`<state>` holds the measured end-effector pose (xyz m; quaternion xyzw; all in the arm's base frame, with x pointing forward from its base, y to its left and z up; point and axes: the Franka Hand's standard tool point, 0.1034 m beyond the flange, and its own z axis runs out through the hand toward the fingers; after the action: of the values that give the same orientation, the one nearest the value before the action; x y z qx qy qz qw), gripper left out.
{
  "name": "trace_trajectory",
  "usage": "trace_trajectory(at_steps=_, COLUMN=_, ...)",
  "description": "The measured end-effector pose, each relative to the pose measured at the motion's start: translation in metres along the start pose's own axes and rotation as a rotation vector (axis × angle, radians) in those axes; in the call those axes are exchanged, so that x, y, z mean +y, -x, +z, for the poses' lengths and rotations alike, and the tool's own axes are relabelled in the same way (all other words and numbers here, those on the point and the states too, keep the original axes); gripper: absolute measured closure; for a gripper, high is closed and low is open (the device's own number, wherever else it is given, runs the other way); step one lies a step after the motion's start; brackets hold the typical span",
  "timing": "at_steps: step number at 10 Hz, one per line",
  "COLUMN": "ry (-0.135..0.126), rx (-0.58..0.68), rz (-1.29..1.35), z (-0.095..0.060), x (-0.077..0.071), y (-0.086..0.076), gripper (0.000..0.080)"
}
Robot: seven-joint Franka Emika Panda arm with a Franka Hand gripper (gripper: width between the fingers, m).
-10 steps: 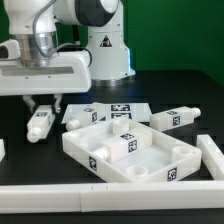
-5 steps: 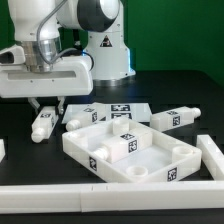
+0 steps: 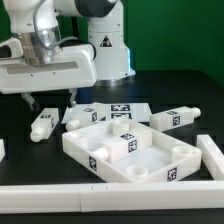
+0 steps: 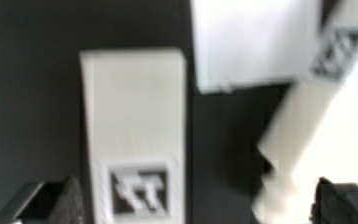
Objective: Assemble desk
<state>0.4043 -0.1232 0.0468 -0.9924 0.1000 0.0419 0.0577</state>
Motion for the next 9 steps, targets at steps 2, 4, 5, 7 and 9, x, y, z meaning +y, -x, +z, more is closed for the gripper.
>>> trace_trajectory(at_steps=2, ry=0.005, rx=-0.056, rz=0.217, z=-0.015, x=-0.055, y=-0.035, gripper=0.0151)
trace_trajectory(at_steps=4, ry=0.000, rx=-0.062, rz=0.260, z=-0.009, x=-0.064, y=-0.049, gripper=0.0150)
trace_trajectory(at_steps=5, ry=-0.001, rx=-0.062, rz=0.253, z=-0.009, x=-0.064, y=-0.048, gripper=0.0150)
trace_trajectory(at_steps=7, ry=0.000, rx=-0.063, rz=0.253, z=-0.009, x=-0.064, y=-0.048, gripper=0.0150)
trace_trajectory(at_steps=9, ry=0.000, rx=-0.064, rz=0.254, z=-0.008, x=-0.065, y=-0.048, gripper=0.0150)
